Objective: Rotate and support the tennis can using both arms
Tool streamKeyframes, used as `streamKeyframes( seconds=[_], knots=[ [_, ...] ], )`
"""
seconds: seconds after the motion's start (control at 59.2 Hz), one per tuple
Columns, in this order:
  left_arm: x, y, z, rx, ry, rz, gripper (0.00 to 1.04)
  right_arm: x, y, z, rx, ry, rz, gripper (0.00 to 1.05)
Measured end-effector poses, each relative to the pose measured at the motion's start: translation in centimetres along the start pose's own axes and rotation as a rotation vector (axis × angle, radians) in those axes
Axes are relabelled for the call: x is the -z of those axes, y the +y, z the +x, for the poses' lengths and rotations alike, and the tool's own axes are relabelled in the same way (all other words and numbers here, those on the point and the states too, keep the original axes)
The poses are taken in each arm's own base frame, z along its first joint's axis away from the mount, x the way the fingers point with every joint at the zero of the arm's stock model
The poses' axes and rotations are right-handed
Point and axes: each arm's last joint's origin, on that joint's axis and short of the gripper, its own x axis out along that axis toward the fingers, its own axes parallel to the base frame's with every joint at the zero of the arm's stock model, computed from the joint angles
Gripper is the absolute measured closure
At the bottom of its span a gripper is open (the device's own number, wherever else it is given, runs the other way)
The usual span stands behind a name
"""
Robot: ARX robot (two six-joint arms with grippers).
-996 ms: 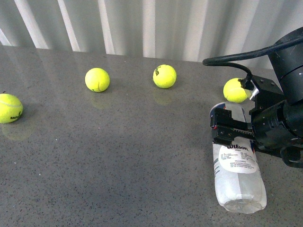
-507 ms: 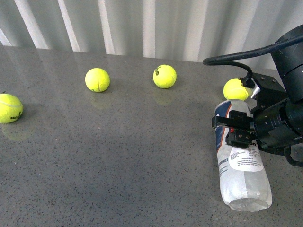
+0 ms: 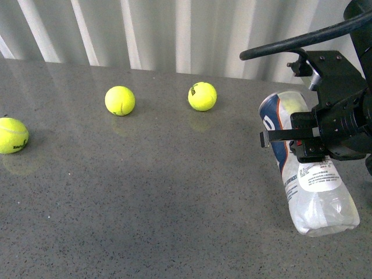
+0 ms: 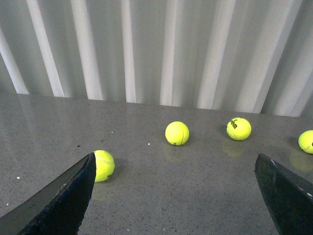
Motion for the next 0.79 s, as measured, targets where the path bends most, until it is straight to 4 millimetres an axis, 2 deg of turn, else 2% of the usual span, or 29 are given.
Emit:
streamKeyframes(
  seconds=[0.287, 0.405, 0.54, 0.642, 0.794],
  knots=[
    [0.0, 0.0, 0.0, 0.0, 0.0, 0.0, 0.07, 1.2, 1.3, -1.8, 0.188, -0.168, -0.457, 0.99],
    [0.0, 0.0, 0.0, 0.0, 0.0, 0.0, 0.07, 2.3, 1.7, -2.2, 0.24, -0.28, -0.714, 0.99],
    [0.0, 0.0, 0.0, 0.0, 0.0, 0.0, 0.07, 4.3, 2.4, -2.2, 0.258, -0.359, -1.143, 0.99],
    [0.0, 0.0, 0.0, 0.0, 0.0, 0.0, 0.07, 5.0, 3.0, -1.7, 0.241, -0.375, -1.278, 0.99],
    [0.0, 0.0, 0.0, 0.0, 0.001, 0.0, 0.07, 5.6, 4.5, -0.3, 0.167, -0.372, -1.344, 0.99]
  ],
)
